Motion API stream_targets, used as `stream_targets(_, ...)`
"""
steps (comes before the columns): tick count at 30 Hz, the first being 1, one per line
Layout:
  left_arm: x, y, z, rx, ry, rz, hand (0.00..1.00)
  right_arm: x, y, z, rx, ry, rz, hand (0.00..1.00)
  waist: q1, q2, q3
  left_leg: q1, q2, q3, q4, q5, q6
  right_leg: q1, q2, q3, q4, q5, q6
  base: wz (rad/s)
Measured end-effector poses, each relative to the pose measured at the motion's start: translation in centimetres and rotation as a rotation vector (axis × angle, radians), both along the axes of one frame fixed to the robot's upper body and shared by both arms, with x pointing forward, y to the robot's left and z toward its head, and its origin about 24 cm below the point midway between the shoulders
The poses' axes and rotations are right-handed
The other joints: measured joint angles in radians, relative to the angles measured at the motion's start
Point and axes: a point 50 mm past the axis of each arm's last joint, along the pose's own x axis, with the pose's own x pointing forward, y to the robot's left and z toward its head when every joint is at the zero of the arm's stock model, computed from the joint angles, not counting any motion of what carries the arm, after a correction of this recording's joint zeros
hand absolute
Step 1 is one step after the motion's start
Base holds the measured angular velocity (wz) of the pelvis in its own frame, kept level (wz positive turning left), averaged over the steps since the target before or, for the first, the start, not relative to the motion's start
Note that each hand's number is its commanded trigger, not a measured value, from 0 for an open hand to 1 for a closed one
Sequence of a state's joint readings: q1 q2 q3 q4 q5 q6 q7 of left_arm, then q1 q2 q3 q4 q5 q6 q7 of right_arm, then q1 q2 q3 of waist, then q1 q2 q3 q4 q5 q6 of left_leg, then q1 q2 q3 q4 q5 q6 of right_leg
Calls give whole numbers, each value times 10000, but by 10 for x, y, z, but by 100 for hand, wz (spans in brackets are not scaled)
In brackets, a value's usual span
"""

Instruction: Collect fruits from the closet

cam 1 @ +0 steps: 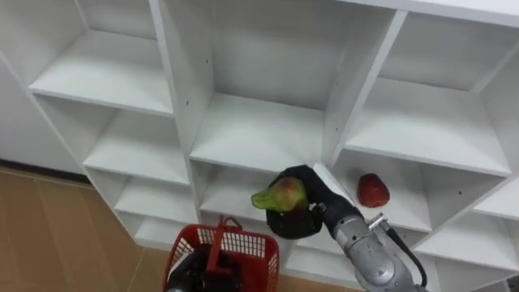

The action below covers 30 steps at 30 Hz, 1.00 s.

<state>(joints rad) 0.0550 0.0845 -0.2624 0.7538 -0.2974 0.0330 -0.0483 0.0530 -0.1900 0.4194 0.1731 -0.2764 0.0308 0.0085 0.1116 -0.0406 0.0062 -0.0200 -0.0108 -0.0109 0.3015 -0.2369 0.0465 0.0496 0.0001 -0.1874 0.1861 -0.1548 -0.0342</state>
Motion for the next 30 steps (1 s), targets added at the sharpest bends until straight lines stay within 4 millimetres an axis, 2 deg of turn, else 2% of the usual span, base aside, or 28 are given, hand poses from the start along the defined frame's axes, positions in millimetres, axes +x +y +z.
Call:
stream_targets(5,3,3,2,0,-182,88,100,-12,-4,-10,-66,436,-34,100,9,3,8,148,19,231,-133,0,7,2,12,242,-8,-2,-1,-14)
stream_targets(9,4,5,4,61,-377,91,100,-20,-7,-29,-529,1145,113,100,48,-57,27,129,19,338,-235,6,21,-73,13,367,-10,-14,16,-10)
stream_targets(14,8,6,5,107,-536,12,100,-30,-14,-48,-1126,1919,125,100,18,-63,8,-284,21,338,-117,14,32,-522,17,381,44,-6,14,0)
stream_targets(17,12,5,9,77,-734,-34,100,-32,-18,-55,-1590,2081,68,100,-21,24,44,-627,36,328,-36,14,32,-850,20,358,129,3,8,1)
stream_targets(18,14,4,10,47,-872,-92,100,-32,-20,-56,-1661,2122,6,100,-58,87,79,-722,43,327,-3,14,32,-941,20,355,181,2,8,0)
stream_targets(21,16,2,12,-76,-1059,-104,100,-30,-21,-60,-1809,2173,29,100,-255,209,132,-827,45,344,-19,14,32,-1065,16,338,178,2,8,0)
stream_targets(30,21,-8,15,-236,-1319,-551,100,-27,-26,-65,-2341,2285,206,100,-298,373,70,-1059,56,469,-102,25,42,-1396,21,450,205,2,8,-4)
